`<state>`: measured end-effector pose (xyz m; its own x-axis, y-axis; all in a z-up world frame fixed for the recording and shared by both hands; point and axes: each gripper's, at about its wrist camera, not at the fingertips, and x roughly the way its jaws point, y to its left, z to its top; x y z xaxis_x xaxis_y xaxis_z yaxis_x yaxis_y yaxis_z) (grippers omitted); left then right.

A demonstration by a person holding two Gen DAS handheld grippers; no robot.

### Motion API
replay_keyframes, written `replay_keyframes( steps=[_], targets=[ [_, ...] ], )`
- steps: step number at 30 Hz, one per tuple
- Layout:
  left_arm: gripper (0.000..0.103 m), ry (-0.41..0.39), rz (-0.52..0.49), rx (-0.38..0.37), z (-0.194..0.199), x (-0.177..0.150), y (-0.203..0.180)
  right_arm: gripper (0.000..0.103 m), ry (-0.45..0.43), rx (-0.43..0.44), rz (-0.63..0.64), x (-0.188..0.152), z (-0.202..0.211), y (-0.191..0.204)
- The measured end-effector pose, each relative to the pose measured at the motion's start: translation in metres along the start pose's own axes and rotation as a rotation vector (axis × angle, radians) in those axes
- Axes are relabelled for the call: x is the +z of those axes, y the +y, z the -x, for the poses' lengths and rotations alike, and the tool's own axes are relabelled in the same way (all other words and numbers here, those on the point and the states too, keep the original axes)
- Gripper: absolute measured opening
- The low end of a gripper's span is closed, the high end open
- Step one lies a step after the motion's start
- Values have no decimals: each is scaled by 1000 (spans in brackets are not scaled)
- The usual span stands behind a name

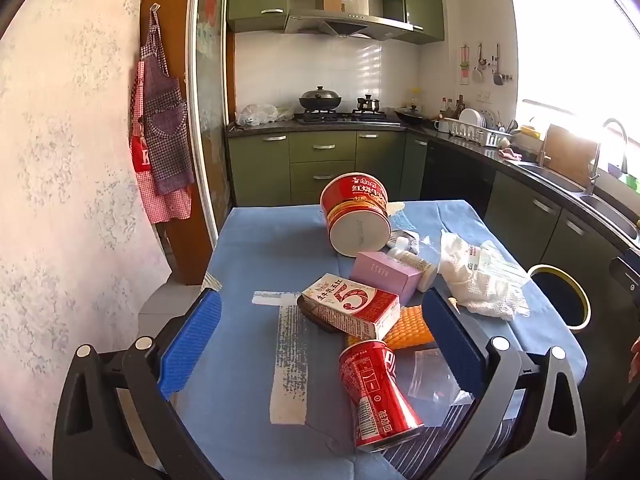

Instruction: Collect trash

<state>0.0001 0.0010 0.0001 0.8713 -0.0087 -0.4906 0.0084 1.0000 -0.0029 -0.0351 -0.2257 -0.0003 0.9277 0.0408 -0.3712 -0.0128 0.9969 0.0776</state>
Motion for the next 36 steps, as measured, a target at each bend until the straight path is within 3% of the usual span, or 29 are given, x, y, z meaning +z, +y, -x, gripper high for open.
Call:
replay_keyframes(
  steps=[36],
  targets=[
    [99,24,-13,-21,-5,0,-3,97,13,-2,-9,-9,-13,-1]
  ],
)
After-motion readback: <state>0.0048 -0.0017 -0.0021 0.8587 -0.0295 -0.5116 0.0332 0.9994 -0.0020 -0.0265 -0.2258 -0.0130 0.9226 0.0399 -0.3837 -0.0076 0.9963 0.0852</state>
